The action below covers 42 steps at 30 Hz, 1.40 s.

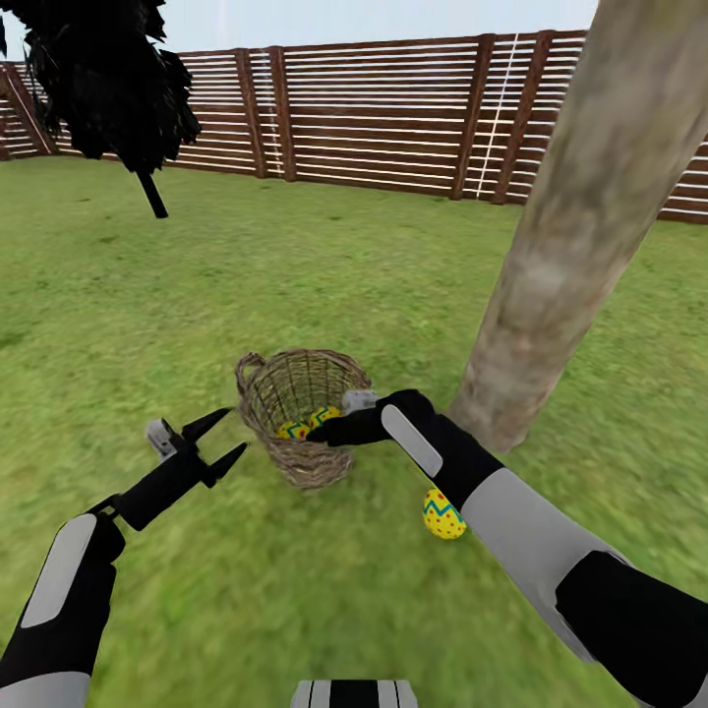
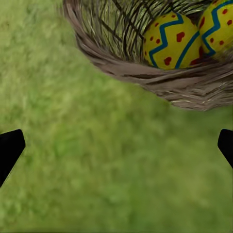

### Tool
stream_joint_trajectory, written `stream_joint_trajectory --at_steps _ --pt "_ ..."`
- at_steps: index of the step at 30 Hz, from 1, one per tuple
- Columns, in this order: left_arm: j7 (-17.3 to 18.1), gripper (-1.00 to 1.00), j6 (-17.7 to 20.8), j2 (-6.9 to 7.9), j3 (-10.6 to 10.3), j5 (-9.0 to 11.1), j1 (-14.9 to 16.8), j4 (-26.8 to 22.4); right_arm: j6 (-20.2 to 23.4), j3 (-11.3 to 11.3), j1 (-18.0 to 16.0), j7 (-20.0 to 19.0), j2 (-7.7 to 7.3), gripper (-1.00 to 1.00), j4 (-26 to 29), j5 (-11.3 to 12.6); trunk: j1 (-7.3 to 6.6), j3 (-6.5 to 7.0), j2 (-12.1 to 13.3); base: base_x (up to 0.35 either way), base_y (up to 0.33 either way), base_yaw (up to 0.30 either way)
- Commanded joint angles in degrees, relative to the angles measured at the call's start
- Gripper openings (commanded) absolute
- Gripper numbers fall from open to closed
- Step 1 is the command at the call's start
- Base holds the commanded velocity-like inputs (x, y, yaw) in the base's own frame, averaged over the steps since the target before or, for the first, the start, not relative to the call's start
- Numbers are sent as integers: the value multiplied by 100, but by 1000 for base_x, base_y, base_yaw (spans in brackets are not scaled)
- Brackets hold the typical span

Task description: Take the three Easter eggs out of the wicker basket on the lawn in the garden, then place them on the lawn next to a single tree (choose any tree) so that all three eggs are next to the same tree and none are left in the basket.

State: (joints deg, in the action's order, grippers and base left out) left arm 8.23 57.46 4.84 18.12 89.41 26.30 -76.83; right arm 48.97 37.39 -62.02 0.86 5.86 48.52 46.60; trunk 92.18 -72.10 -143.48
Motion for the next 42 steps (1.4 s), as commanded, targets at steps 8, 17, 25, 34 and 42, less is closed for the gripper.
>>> stream_joint_trajectory --at_steps 8,17,25,34,42 --pt "50 100 3 -5 7 -58 -2 43 21 10 326 8 -180 100 995 2 -1 -4 -2 0 0 263" --pt "46 100 -5 -9 8 -67 -2 143 -5 35 1137 11 -209 100 2852 -58 -1 -4 -2 75 0 24" --pt "34 100 -6 -6 14 -68 -1 318 -48 47 1175 102 -182 100 2966 -71 -1 -4 -2 325 0 0" --pt "38 100 -2 15 28 -45 0 314 -3 4 1175 2327 -134 100 3319 -179 -1 -4 -2 213 0 0" --pt "46 100 -6 11 47 -47 -2 310 -25 -13 1175 2471 -129 100 3368 -169 -1 36 -2 2 0 -189"
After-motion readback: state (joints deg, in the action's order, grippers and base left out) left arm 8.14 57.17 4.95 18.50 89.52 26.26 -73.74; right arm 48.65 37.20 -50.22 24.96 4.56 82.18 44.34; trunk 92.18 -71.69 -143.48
